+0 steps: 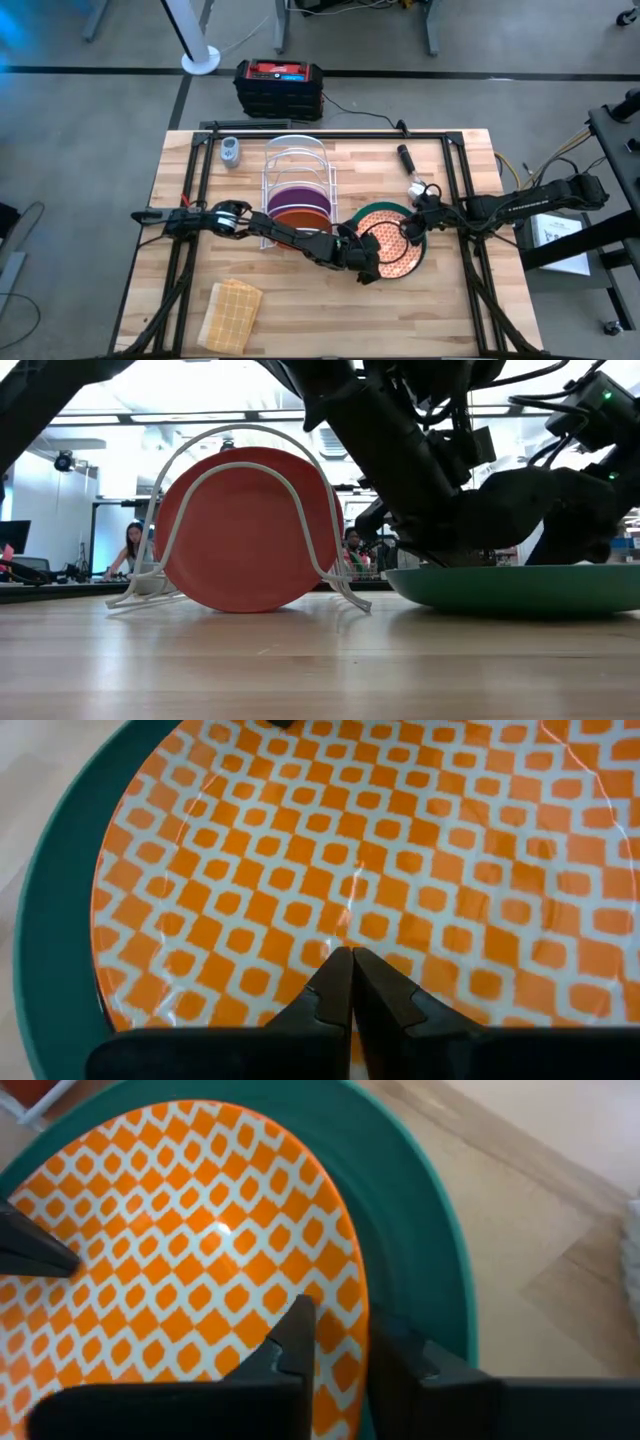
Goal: Sort dishes
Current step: Put the orange/white plate into the dish rack
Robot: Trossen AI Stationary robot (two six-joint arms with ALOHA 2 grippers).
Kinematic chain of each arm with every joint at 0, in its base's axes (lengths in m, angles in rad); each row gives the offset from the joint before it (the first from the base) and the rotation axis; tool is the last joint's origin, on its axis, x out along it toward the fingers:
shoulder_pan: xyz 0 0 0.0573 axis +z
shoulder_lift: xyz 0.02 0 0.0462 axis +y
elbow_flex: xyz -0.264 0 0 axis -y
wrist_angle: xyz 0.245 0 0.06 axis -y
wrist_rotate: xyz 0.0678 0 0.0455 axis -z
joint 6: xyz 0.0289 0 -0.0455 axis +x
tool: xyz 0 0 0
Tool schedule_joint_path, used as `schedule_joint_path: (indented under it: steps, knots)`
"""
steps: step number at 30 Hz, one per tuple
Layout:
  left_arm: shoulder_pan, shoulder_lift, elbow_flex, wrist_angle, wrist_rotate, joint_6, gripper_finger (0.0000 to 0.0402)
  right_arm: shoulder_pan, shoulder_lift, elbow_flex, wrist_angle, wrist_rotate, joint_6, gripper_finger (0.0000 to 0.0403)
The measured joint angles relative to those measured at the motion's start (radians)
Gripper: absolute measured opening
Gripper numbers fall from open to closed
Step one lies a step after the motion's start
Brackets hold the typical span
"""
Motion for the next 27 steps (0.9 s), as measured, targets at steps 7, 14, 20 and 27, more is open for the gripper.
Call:
schedule_joint_path:
  steps: [7, 14, 20, 27]
  knots:
    - [0.002, 0.003, -0.002, 0.029, -0.039, 0.0, 0.0, 0.0, -0.029, 0.002, 0.004, 0.01, -0.044, 0.0003]
    - [0.002, 0.001, -0.002, 0.031, -0.06, 0.006, 0.0, 0.0, -0.092, 0.017, -0.029, -0.032, -0.065, 0.0002]
    - [0.003, 0.001, -0.002, 0.032, -0.071, 0.026, 0.0, 0.001, -0.112, 0.019, -0.069, -0.087, -0.04, 0.0002]
    - [0.007, 0.002, -0.003, 0.035, -0.107, 0.038, 0.0, 0.002, -0.125, 0.024, -0.07, -0.104, -0.05, 0.0002]
